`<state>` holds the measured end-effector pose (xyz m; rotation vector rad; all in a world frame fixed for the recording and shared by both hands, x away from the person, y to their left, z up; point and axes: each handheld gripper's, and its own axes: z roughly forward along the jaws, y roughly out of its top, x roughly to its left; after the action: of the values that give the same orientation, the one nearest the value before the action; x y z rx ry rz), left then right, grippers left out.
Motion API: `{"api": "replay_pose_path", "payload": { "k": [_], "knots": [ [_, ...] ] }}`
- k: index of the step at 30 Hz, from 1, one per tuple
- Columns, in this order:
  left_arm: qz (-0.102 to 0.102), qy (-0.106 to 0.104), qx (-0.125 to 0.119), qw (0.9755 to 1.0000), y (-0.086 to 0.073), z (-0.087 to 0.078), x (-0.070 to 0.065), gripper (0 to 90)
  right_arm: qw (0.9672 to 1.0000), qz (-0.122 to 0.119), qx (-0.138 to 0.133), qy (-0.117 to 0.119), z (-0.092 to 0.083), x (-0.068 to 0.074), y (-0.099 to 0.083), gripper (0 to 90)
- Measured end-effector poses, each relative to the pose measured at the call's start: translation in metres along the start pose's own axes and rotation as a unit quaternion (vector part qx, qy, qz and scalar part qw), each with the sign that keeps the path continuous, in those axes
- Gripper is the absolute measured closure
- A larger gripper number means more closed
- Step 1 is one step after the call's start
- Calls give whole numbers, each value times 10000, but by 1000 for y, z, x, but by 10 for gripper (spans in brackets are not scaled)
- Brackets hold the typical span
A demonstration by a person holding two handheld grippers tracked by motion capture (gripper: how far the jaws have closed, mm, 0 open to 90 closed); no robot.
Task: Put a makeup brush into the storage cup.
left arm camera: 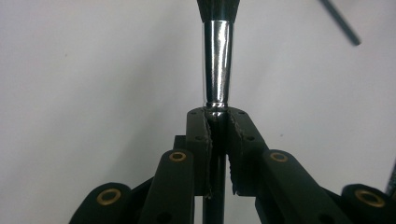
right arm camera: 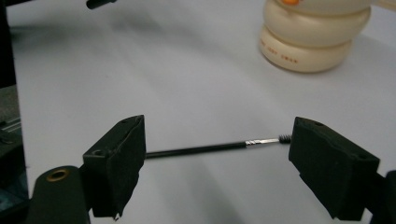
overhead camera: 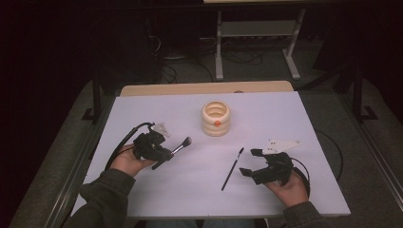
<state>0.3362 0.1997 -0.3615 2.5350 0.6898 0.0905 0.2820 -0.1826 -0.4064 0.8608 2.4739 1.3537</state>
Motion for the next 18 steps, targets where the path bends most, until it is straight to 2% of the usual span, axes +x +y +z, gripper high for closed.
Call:
{"api": "replay_pose_path", "payload": {
  "k": [3,5,7,9,10,11,12,13,15,18],
  "knots": [
    [-45,-36,-193,9998,0,-5,-4,799,10000,-16,43,87,3,5,8,179],
    [31,-66,-236,9997,1,-8,-6,799,9998,-77,59,161,6,8,13,179],
    [-27,-155,-428,9990,0,-11,-9,799,9997,-145,37,208,7,10,19,180],
    [-62,-211,-638,9977,-1,-12,-11,799,9996,-126,2,267,8,11,24,181],
    [-168,-249,-739,9968,-1,-12,-14,799,9994,-107,-45,334,8,10,27,184],
    [-85,-259,-741,9969,-1,-13,-14,800,9990,-66,-86,427,9,9,29,188],
    [-145,-256,-839,9960,-2,-13,-16,799,9986,-2,-126,505,10,9,32,187],
    [-80,-268,-844,9960,-3,-14,-17,799,9982,21,-153,579,10,8,35,187],
    [-126,-372,-1013,9941,-4,-13,-19,799,9977,-15,-168,653,12,9,40,190],
    [-103,-418,-1124,9927,-5,-11,-23,799,9973,-120,-113,711,16,11,47,192]
  ]
}}
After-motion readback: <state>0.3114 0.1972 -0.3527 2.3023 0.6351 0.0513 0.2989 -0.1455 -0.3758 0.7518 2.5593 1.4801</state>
